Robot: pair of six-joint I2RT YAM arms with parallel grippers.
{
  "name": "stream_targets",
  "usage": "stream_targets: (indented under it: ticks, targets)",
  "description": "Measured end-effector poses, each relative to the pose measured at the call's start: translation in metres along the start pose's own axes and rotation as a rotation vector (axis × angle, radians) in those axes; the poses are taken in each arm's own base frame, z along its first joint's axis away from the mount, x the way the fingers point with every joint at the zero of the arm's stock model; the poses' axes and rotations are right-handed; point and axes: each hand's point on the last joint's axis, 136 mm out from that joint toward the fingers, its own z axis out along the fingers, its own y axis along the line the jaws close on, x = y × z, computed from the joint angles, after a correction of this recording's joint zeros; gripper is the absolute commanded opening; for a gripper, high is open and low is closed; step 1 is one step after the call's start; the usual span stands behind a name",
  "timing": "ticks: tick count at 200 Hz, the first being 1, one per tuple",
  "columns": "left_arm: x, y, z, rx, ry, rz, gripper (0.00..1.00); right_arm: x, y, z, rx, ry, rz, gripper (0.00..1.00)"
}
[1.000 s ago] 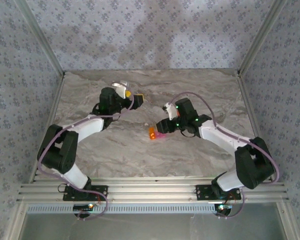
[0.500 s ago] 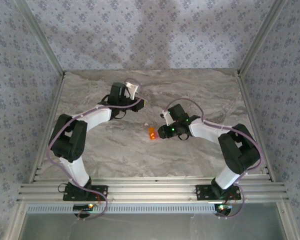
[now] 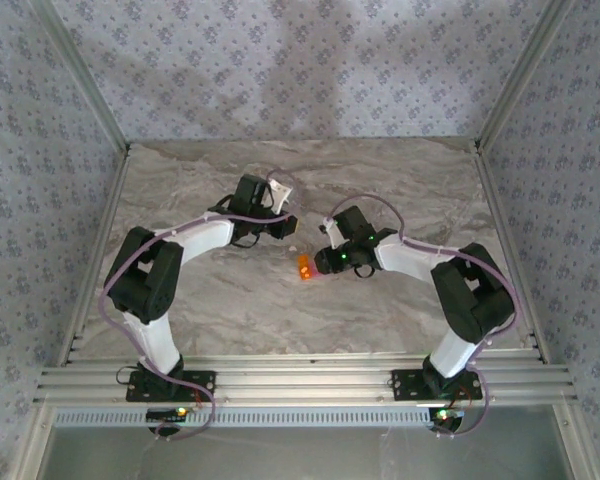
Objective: Sort the pills into containers
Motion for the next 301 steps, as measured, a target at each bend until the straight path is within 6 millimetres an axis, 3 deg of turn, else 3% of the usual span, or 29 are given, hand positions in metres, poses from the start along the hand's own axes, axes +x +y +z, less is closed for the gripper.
stream_targets:
  ticks: [64,122,229,301]
  targets:
    - [0.019,-0.004,0.005,0.003,0.045,-0.003,0.00,-0.004,0.001,0.004,0.020,-0.007,-0.015,0.42]
    - [0.042,0.000,0.009,-0.011,0.088,-0.019,0.00,-0.006,0.002,0.006,0.036,-0.014,-0.034,0.56]
    - [0.036,-0.003,0.001,-0.018,0.062,-0.007,0.00,0.000,-0.003,0.003,0.068,0.008,-0.031,0.59]
    - [0.053,-0.004,0.003,-0.013,0.094,-0.015,0.00,0.006,-0.006,0.010,0.068,0.033,-0.027,0.56]
